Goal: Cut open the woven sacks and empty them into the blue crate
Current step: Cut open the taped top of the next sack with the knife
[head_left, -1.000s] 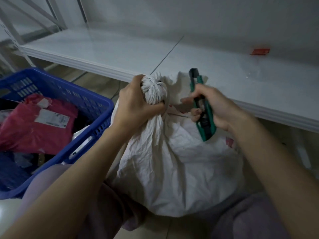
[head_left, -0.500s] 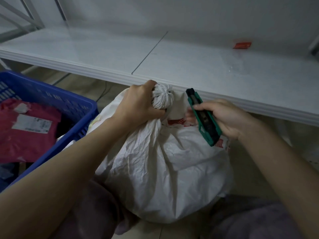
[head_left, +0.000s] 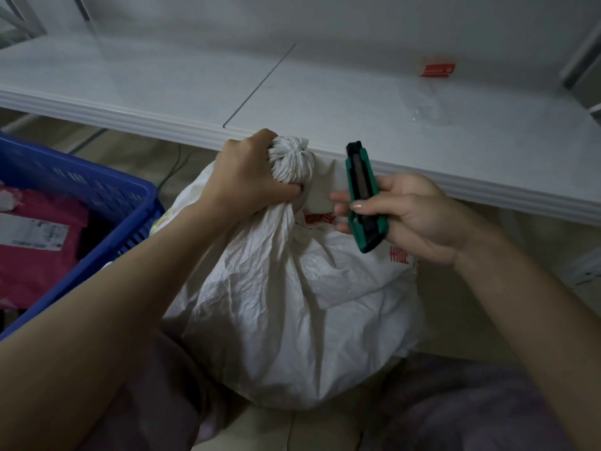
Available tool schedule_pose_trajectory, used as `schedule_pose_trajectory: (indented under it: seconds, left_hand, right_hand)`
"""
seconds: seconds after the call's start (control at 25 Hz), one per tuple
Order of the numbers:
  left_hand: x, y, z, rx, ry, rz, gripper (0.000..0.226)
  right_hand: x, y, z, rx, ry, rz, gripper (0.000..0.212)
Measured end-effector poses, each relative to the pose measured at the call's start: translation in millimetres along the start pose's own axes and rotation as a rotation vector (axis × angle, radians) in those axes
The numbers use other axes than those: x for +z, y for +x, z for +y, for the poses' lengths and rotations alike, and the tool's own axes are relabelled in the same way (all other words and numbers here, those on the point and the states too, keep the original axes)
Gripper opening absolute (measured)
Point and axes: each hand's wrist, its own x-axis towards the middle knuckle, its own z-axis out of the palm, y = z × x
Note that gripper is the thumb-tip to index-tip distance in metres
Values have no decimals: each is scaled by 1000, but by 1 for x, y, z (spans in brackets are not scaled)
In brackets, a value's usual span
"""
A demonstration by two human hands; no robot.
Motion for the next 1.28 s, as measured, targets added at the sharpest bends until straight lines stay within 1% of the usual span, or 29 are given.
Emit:
schedule_pose_trajectory:
  seconds: [0.08, 0.12, 0.24, 0.44, 0.56, 0.64, 0.72, 0.76, 0.8, 0.88, 0.92, 0.96, 1.08, 1.2, 1.28]
  left_hand:
    - [0, 1, -3, -4, -8, -5, 57]
    - [0, 1, -3, 1, -8, -4, 57]
    - [3, 3, -1, 25, -10, -2, 61]
    - [1, 6, -7, 2, -23, -13, 60]
    - [1, 5, -9, -13, -23, -11, 61]
    - [0, 5, -10, -18, -21, -7, 60]
    - [0, 6, -9, -15, -19, -21, 59]
    - [0, 8, -9, -12, -13, -36, 57]
    - [-1, 9, -9, -8, -8, -53, 55]
    - [-3, 10, -8, -4, -9, -73, 51]
    - [-4, 11, -9, -4, -9, -73, 52]
    - [-4, 11, -9, -2, -6, -72, 53]
    - [-4, 9, -10, 17, -22, -68, 61]
    - [-5, 9, -10, 39, -26, -61, 66]
    - [-5, 9, -11, 47, -16, -61, 69]
  right_hand:
    - [1, 1, 5, -60, -45, 27, 19]
    - [2, 3, 9, -89, -77, 48, 18]
    - [3, 9, 16, -178, -193, 129, 24]
    - [7, 10, 19, -263, -279, 221, 30]
    - [4, 9, 21, -278, -260, 297, 32]
    - [2, 9, 21, -267, -211, 337, 28]
    - [-1, 5, 21, -268, -186, 329, 22]
    - [-2, 3, 21, -285, -232, 305, 20]
    - [-4, 0, 21, -321, -359, 276, 22]
    - [-6, -3, 24, -441, -735, 220, 33]
    - [-7, -3, 25, -508, -881, 210, 37]
    - [-6, -2, 27, -568, -965, 216, 38]
    - [-11, 2, 33, -683, -1118, 224, 42]
    - [-14, 6, 36, -691, -1218, 226, 48]
    - [-13, 6, 37, -673, -1209, 226, 49]
